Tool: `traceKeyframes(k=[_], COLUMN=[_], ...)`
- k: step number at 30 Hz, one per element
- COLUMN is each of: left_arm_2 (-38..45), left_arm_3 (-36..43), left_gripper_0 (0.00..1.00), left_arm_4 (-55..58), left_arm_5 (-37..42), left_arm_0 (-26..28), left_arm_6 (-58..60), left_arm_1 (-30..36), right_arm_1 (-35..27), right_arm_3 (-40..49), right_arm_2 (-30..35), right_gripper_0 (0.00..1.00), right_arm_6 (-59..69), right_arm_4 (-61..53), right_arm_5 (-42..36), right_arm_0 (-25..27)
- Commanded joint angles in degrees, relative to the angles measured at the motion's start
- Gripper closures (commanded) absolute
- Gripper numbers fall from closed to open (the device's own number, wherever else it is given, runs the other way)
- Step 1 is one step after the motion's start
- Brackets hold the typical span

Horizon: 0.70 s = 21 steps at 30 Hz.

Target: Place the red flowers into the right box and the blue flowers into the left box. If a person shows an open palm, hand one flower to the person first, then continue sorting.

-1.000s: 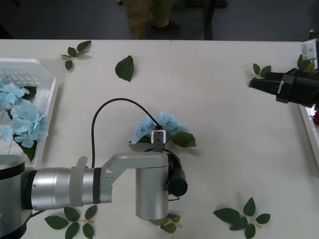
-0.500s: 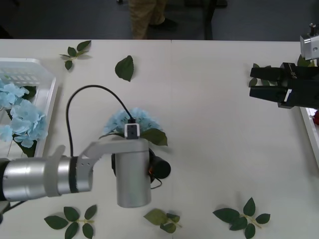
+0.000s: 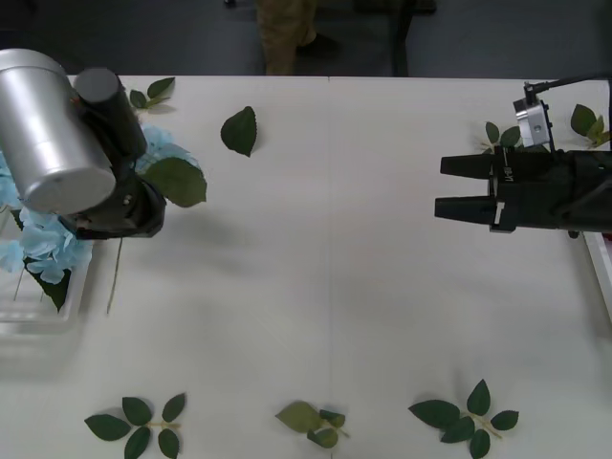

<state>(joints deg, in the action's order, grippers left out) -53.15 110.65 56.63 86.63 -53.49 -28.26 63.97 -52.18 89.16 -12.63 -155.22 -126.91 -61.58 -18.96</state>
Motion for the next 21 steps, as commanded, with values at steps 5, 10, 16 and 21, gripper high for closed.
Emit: traceKeyframes(k=[5, 10, 16, 21], left_arm_2=[10.43, 14.12, 20.89, 31.44], left_arm_3=[-5.97, -10.63, -17.14, -24.25], left_gripper_0=[1.00, 1.00, 1.00, 1.00], left_arm_4=[7.88, 8.06, 8.76, 14.83], left_arm_5=[0.64, 1.34, 1.34, 1.43], left_arm_0=[-2.23, -2.14, 1.11, 7.88], left_arm_6=[-18.93, -28.95, -39.06, -50.84], left_arm_1=[8.46, 9.77, 9.95, 10.92], right_arm_1=[-1.96, -1.08, -0.56, -0.29], right_arm_3=[6.20, 6.38, 6.38, 6.38], right_arm_2=[-5.65, -6.62, -6.71, -6.97], right_gripper_0=[0.00, 0.00, 0.00, 0.00], right_arm_6=[0.22, 0.22, 0.22, 0.22], right_arm_4=[-0.44, -0.44, -0.53, -0.53], right_arm_5=[10.34, 11.92, 12.27, 12.63], right_arm_0=[-4.07, -4.16, -4.33, -4.33])
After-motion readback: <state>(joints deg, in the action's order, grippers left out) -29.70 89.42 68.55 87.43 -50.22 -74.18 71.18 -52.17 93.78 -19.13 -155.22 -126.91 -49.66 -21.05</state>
